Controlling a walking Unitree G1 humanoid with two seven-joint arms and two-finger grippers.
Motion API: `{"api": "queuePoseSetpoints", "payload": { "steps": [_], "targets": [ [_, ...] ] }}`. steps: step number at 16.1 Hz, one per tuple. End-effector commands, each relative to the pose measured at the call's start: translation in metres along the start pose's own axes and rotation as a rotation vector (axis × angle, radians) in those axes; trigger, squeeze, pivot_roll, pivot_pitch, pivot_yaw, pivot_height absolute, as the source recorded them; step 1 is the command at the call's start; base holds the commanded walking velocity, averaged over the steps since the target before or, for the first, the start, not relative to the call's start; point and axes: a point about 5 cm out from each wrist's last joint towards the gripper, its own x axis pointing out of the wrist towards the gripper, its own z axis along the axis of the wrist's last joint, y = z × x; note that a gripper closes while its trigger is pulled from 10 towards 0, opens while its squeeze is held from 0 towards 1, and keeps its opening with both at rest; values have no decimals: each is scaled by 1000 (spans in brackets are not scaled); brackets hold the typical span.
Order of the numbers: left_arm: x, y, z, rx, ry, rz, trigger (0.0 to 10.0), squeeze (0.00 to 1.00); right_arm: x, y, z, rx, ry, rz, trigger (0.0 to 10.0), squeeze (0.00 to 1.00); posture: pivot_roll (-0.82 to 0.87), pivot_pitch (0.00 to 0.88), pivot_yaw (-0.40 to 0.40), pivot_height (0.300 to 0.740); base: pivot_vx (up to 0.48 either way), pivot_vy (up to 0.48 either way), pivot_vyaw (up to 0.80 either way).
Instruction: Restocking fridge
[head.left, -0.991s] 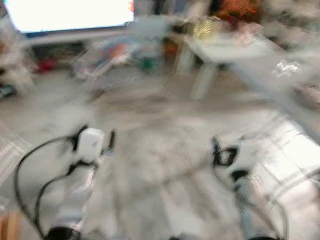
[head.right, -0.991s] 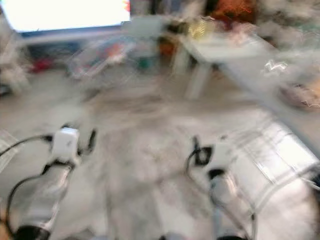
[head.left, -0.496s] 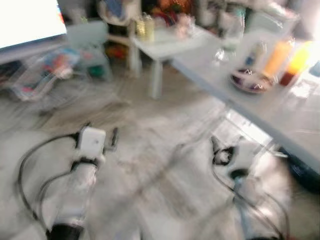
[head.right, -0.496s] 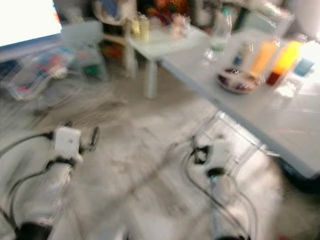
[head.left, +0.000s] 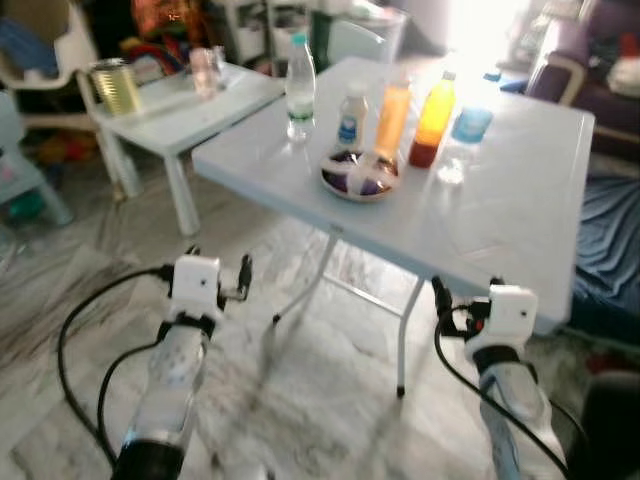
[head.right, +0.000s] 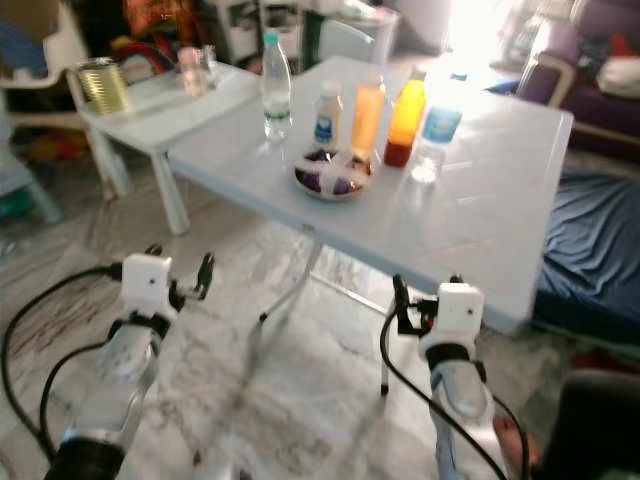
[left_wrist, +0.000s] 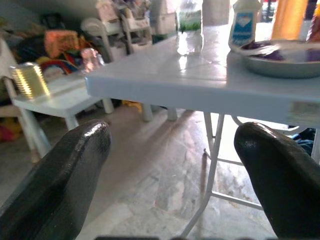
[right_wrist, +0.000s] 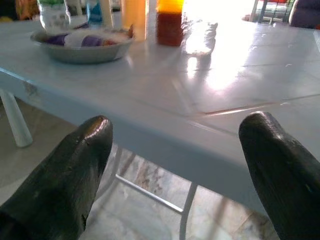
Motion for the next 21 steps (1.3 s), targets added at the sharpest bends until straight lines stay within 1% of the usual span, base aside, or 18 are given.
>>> {"api": "queuePoseSetpoints", "payload": {
  "steps": [1, 2, 3, 5, 6, 8, 10, 12, 13, 15, 17, 18, 20, 21],
  "targets": [
    [2, 3, -1, 1, 10, 12, 10000, 0, 4, 10, 5, -3, -21, 38, 10000, 0, 23, 20, -21, 740, 296, 379, 0],
    [2, 3, -1, 1, 8, 8, 10000, 0, 4, 10, 5, -3, -20, 39, 10000, 0, 21, 19, -20, 740, 296, 379, 0],
    [2, 2, -2, -5, 7, 2, 10000, 0, 2, 2, 3, 0, -10, 13, 10000, 0, 18, 12, -20, 740, 292, 382, 0],
    [1, 2, -3, -12, 8, -4, 10000, 0, 2, -2, 7, 9, -25, 3, 10000, 0, 16, 4, -23, 740, 279, 390, 0],
    [2, 0, -3, -35, 11, -16, 10000, 0, 3, -1, 12, 8, -45, 6, 10000, 0, 14, 0, -25, 740, 274, 398, 0],
    [4, -6, -1, -54, 9, -48, 10000, 0, 4, 4, 17, -2, -65, 32, 10000, 0, 17, 0, -29, 740, 266, 401, 0],
    [3, -11, -4, -55, 20, -65, 10000, 0, 2, 12, 20, 31, -76, 53, 10000, 0, 15, 0, -30, 740, 126, 418, 0],
    [0, -12, -7, -56, 32, -72, 10000, 0, -1, 16, 19, 41, -79, 51, 10000, 0, 11, 0, -25, 740, 0, 435, 0],
    [0, -12, -9, -52, 37, -78, 10000, 0, -2, 16, 16, 41, -65, 39, 10000, 0, 9, 0, -22, 740, 0, 439, 0],
    [2, -13, -7, -51, 31, -80, 10000, 0, -1, 13, 17, 41, -58, 28, 10000, 0, 6, 0, -20, 740, 0, 437, 0],
    [4, -16, -5, -52, 24, -87, 10000, 0, 1, 10, 17, 32, -55, 21, 10000, 0, 6, 0, -20, 740, 0, 437, -800],
    [6, -19, -3, -40, 17, -103, 10000, 0, 2, 9, 19, 19, -57, 20, 10000, 0, 2, 2, -17, 740, 0, 439, -800],
    [7, -21, -2, -37, 9, -109, 10000, 0, 3, 9, 19, 16, -59, 20, 10000, 0, 2, 2, -17, 740, 0, 431, -800],
    [7, -23, -2, -39, 5, -122, 10000, 0, 1, 11, 19, -3, -60, 33, 10000, 0, 2, 2, -17, 740, 0, 416, -800]
  ]
}}
